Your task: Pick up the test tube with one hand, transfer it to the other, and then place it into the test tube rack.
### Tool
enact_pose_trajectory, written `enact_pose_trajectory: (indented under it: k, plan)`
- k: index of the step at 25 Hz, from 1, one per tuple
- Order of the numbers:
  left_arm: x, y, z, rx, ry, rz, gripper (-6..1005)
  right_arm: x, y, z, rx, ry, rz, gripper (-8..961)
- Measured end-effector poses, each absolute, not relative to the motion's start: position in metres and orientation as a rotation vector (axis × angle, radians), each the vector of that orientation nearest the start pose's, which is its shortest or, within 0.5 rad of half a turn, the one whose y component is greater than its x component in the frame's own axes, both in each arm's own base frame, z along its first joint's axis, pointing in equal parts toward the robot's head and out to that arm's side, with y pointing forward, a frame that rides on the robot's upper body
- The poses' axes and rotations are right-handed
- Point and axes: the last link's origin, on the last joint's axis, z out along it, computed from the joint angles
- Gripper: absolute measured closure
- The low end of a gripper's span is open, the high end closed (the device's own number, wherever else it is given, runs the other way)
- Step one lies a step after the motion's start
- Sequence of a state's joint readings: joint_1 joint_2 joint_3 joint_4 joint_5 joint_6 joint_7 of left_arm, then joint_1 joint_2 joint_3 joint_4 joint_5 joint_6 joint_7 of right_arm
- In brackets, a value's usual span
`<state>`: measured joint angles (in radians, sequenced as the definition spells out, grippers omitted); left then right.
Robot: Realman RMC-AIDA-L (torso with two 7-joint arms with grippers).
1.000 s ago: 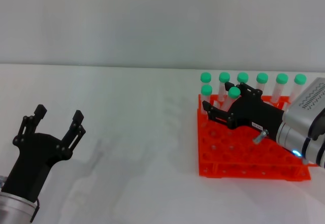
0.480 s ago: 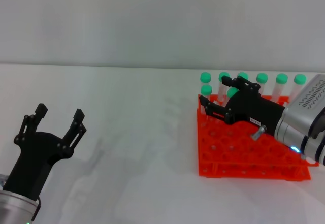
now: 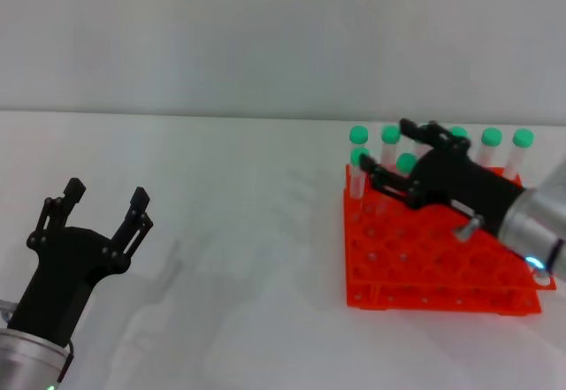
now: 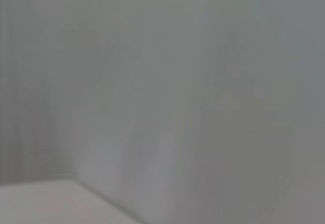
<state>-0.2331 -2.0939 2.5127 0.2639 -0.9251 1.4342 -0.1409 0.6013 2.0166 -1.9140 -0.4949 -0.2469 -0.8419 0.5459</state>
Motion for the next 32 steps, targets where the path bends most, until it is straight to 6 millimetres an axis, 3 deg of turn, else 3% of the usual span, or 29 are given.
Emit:
enact_pose_trajectory:
  k: [8, 12, 17, 32]
  plan:
    - [-0.32, 0.259, -0.027, -1.582, -0.489, -0.88, 137, 0.243, 0.363, -0.011, -1.992, 0.222, 0.925, 166]
    - [-0.321, 0.264, -0.029, -1.591, -0.5, -0.864, 137, 0.282, 0.355, 0.012, -1.829, 0.348, 0.899, 166]
    - [-0.322, 0.269, -0.029, -1.588, -0.519, -0.85, 138, 0.323, 0.346, 0.024, -1.682, 0.507, 0.836, 167]
    - [-0.322, 0.277, -0.028, -1.563, -0.56, -0.866, 137, 0.333, 0.342, 0.022, -1.661, 0.553, 0.804, 169]
